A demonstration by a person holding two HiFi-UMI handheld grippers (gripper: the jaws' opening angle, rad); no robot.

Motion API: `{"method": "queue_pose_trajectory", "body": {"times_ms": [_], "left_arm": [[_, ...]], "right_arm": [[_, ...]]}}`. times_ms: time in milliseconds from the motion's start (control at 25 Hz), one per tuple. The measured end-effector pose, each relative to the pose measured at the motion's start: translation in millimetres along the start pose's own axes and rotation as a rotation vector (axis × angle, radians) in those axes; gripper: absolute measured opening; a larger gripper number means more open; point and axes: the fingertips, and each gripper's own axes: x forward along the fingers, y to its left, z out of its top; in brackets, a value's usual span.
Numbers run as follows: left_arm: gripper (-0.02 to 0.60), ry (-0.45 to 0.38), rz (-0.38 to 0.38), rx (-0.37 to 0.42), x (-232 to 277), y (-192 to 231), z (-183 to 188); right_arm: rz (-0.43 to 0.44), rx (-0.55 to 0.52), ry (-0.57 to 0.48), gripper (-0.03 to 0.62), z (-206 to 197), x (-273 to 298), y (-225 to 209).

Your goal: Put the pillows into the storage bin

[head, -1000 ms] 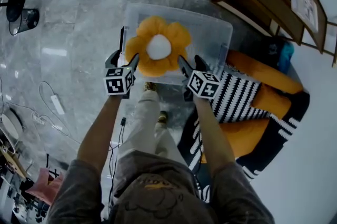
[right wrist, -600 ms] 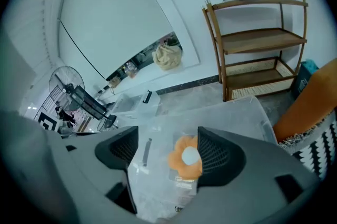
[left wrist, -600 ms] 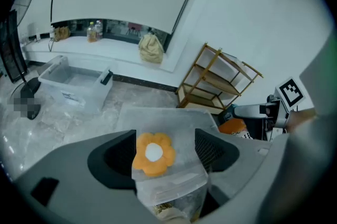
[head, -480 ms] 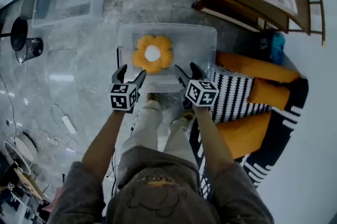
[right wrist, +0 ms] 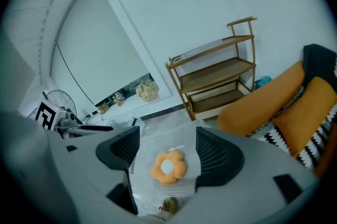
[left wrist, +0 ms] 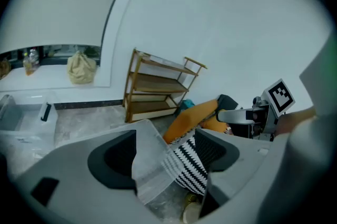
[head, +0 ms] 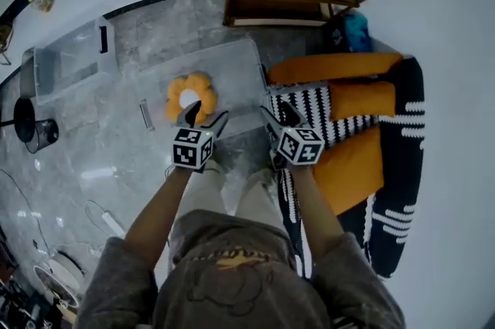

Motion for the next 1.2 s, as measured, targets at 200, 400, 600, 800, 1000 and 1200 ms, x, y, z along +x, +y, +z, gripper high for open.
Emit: {"method": "queue_pose_trajectory", "body": {"times_ms": [200,400,600,800,1000,1200], "left_arm": [[0.331,0.027,-0.142,0.105,50.2,-135.4,15.5],[0.331,0.079,-0.264,0.196,96.4,-268.1,0.8],[0.331,0.167,-0.384,0.286,136.2,-389.4,-46.0],[0.331,0.266,-0.443,0.299,172.3,-473.8,-109.5],[0.339,0.374,-0.444,0.283,194.9,-511.8,-178.9],[0.359,0.449,-0.387,0.229,216.3,-512.4,-229.9]], "right_arm": [[-0.127,0.08,-0.095,0.333,7.2,-111.8,-103.3],[-0.247,0.156,-0.155,0.332,-15.4,-225.2,-204.0],[-0.374,0.247,-0.198,0.33,-65.8,-333.3,-294.6],[-0.453,0.312,-0.2,0.33,-122.1,-403.8,-370.7],[-0.467,0.317,-0.143,0.33,-170.7,-430.5,-421.9],[-0.434,0.258,-0.063,0.33,-197.5,-428.8,-475.8]]}}
